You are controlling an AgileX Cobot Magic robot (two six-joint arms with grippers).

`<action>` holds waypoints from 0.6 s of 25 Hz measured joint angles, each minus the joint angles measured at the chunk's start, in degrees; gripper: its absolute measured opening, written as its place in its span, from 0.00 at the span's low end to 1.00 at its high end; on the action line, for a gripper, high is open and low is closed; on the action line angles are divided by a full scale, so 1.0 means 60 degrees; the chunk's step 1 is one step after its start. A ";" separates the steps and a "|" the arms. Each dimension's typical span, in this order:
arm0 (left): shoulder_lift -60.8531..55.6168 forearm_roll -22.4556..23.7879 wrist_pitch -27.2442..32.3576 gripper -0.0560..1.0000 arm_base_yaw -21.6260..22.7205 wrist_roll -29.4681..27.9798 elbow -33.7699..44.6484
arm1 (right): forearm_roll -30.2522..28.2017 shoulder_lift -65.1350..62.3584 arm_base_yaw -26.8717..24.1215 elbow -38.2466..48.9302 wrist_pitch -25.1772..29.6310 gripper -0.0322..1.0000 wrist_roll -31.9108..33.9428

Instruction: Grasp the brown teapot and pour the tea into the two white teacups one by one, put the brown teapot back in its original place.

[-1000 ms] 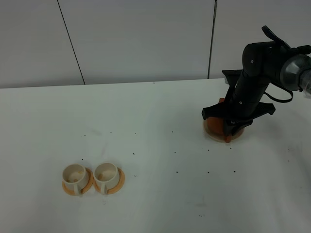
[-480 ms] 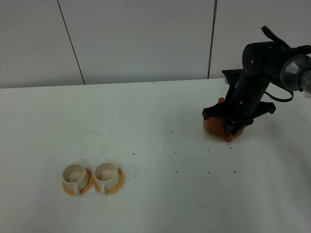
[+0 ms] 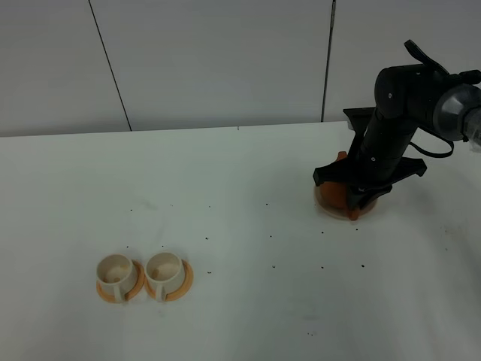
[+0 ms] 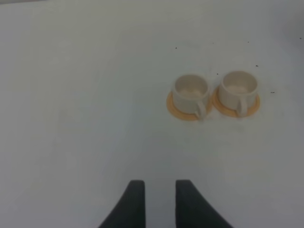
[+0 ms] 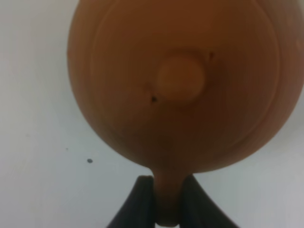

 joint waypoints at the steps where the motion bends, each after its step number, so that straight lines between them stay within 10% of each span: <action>1: 0.0000 0.0000 0.0000 0.27 0.0000 0.0000 0.0000 | -0.0006 0.0000 0.0000 0.0000 0.0000 0.12 0.0000; 15: 0.0000 0.0000 0.0000 0.27 0.0000 0.0000 0.0000 | -0.0029 -0.0045 0.0000 0.0000 0.0019 0.12 -0.0111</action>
